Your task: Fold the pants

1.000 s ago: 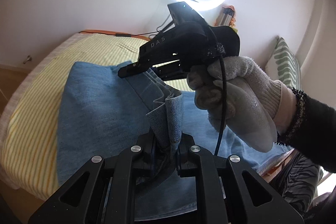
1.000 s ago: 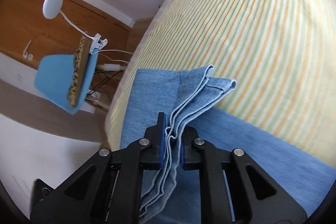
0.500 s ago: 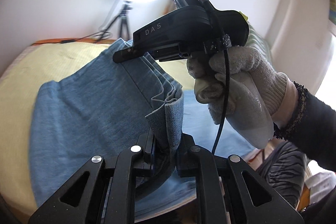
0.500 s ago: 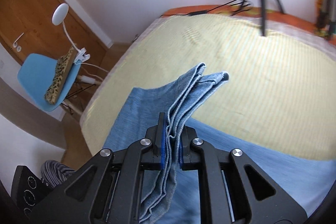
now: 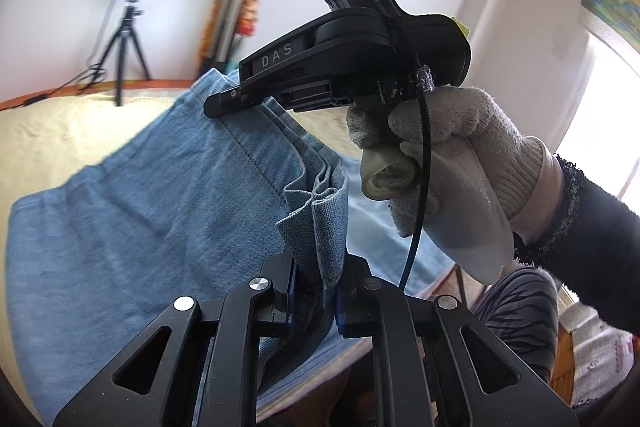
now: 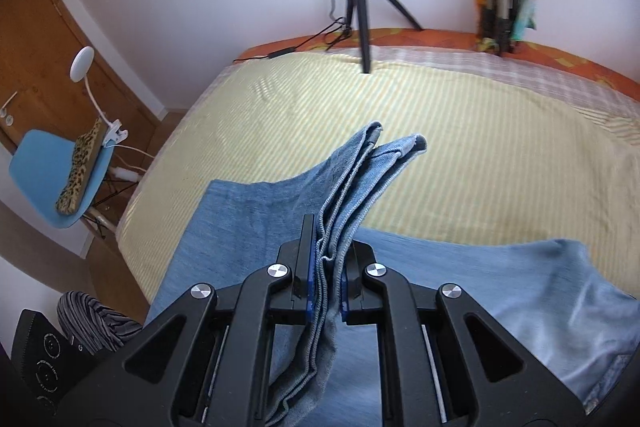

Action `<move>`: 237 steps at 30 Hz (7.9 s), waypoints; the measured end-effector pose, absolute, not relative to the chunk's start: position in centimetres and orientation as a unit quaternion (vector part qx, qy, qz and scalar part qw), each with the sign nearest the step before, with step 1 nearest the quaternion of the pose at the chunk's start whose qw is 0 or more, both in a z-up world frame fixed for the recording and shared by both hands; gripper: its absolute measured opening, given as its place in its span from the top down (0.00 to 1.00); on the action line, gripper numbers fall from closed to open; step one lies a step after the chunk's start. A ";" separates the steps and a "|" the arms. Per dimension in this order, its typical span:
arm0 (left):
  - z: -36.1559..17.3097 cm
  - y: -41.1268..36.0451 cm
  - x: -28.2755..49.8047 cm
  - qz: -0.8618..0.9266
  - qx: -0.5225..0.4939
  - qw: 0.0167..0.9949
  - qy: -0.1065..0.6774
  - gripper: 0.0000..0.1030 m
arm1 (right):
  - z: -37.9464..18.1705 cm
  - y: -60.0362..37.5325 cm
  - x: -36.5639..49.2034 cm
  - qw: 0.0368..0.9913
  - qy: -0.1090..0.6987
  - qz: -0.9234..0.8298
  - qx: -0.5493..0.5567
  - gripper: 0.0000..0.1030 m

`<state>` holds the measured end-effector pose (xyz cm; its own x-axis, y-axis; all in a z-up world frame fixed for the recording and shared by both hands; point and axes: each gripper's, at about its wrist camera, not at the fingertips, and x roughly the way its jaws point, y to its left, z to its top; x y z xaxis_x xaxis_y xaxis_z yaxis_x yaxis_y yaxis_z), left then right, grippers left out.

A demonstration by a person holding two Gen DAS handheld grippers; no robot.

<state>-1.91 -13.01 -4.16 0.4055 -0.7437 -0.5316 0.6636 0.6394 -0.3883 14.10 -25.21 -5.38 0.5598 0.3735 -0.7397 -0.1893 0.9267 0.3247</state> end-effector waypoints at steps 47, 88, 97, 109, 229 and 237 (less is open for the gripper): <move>-7.1 -40.5 2.6 -0.595 0.058 0.698 0.395 0.76 | -9.9 -52.8 1.4 0.872 0.458 -0.066 0.156 0.91; -13.6 -7.2 8.2 -0.272 -0.090 0.818 0.498 0.58 | -4.5 -35.0 4.8 0.900 0.432 0.012 0.057 0.55; -13.6 -8.4 6.6 -0.276 -0.023 0.840 0.467 0.74 | -6.9 -23.6 10.1 0.862 0.476 0.150 0.085 0.54; -13.5 -7.2 5.5 -0.302 -0.041 0.836 0.457 0.80 | -12.9 -12.1 18.5 0.788 0.595 0.148 0.052 0.53; -12.1 -32.2 11.2 -0.455 -0.008 0.735 0.502 0.51 | -13.6 -58.0 -3.9 0.847 0.490 -0.047 0.200 0.36; -13.6 -33.9 13.0 -0.447 -0.044 0.712 0.540 0.46 | -15.0 -59.6 -2.9 0.851 0.463 -0.019 0.245 0.32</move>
